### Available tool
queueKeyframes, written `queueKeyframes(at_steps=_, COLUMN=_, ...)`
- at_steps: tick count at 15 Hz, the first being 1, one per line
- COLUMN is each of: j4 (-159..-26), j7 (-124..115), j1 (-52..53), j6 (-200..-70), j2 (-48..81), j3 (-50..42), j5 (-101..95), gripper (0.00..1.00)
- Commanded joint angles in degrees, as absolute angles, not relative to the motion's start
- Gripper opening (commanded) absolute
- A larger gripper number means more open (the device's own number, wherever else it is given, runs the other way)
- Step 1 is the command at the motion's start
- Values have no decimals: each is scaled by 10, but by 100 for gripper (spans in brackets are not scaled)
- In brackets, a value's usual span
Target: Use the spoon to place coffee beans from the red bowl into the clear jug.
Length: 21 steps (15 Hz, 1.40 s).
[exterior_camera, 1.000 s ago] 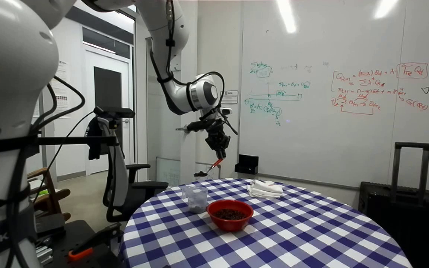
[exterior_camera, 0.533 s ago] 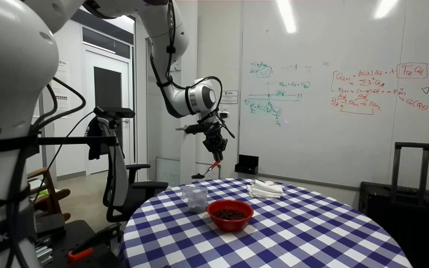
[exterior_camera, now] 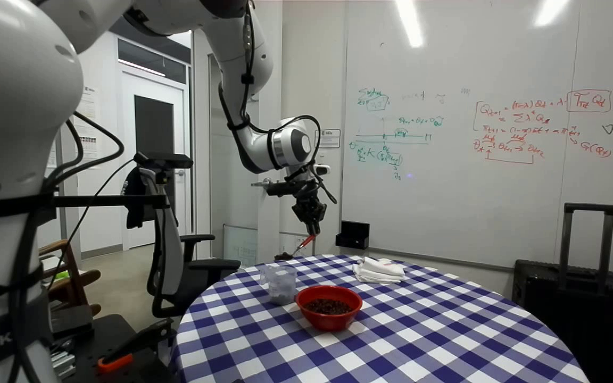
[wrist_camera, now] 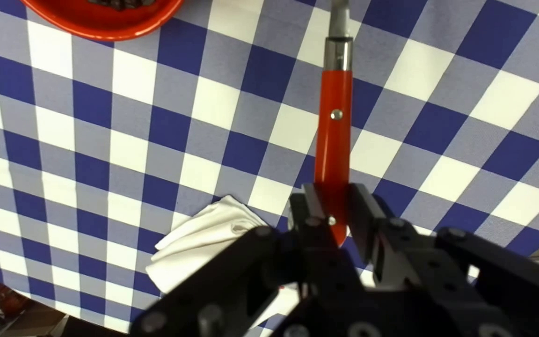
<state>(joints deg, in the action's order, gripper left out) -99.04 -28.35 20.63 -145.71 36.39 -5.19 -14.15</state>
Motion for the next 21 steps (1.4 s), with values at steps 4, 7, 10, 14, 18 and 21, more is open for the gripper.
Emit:
queueKeyframes(at_steps=4, j4=-978, j7=-302, j1=201, j6=-1473, j2=374, j3=-56, j5=-121, gripper=5)
queueKeyframes(at_steps=7, j4=-983, j7=-319, j1=205, j6=-1489, j2=374, j3=-67, j5=-125, gripper=5)
queueKeyframes(at_steps=10, j4=-991, j7=-334, j1=210, j6=-1512, j2=375, j3=-79, j5=-131, gripper=5)
queueKeyframes(at_steps=14, j4=-1004, j7=-342, j1=214, j6=-1535, j2=378, j3=-94, j5=-135, gripper=5)
queueKeyframes(at_steps=18, j4=-1023, j7=-344, j1=218, j6=-1549, j2=374, j3=-106, j5=-135, gripper=5)
queueKeyframes(at_steps=21, j4=-1038, j7=-349, j1=224, j6=-1559, j2=368, j3=-114, j5=-136, gripper=5)
